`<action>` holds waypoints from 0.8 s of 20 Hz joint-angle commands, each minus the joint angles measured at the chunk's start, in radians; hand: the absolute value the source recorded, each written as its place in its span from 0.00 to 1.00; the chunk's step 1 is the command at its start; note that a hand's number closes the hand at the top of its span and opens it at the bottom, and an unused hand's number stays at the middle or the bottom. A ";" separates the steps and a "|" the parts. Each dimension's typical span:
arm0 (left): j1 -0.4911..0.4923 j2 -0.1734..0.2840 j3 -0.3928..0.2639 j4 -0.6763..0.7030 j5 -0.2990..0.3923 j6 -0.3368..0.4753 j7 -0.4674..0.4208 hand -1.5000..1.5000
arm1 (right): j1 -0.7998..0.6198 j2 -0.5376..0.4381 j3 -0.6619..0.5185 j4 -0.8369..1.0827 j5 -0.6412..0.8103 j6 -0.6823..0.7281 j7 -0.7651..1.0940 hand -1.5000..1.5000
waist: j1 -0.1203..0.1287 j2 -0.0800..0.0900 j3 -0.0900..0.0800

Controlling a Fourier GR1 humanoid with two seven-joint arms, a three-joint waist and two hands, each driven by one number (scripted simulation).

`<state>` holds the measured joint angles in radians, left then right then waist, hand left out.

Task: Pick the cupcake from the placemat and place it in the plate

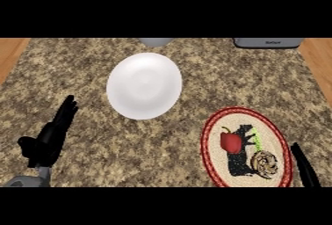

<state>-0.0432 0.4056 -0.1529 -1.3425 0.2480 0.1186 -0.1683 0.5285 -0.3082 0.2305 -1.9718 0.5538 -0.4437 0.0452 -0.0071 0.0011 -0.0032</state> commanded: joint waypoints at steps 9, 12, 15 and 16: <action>0.030 0.018 0.032 -0.052 -0.014 -0.044 0.034 0.50 | -0.085 -0.097 -0.017 -0.114 0.089 0.375 0.492 0.00 | 0.014 -0.001 0.003; -0.027 -0.015 0.082 0.132 -0.013 -0.086 -0.071 0.50 | -0.028 -0.084 0.014 -0.166 0.147 0.386 0.523 0.00 | 0.000 0.000 0.002; -0.040 -0.054 0.043 0.015 -0.051 -0.033 0.045 0.50 | -0.099 -0.073 -0.015 -0.045 0.154 0.411 0.508 0.00 | 0.004 -0.001 0.003; -0.014 -0.046 0.055 0.050 -0.044 -0.048 -0.006 0.50 | -0.167 -0.053 0.046 -0.058 0.230 0.458 0.641 0.00 | 0.011 0.000 0.003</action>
<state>-0.0538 0.3716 -0.1112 -1.3193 0.2127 0.0783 -0.1627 0.4331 -0.3853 0.2331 -2.0730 0.7054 -0.0438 0.5781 -0.0001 0.0005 -0.0007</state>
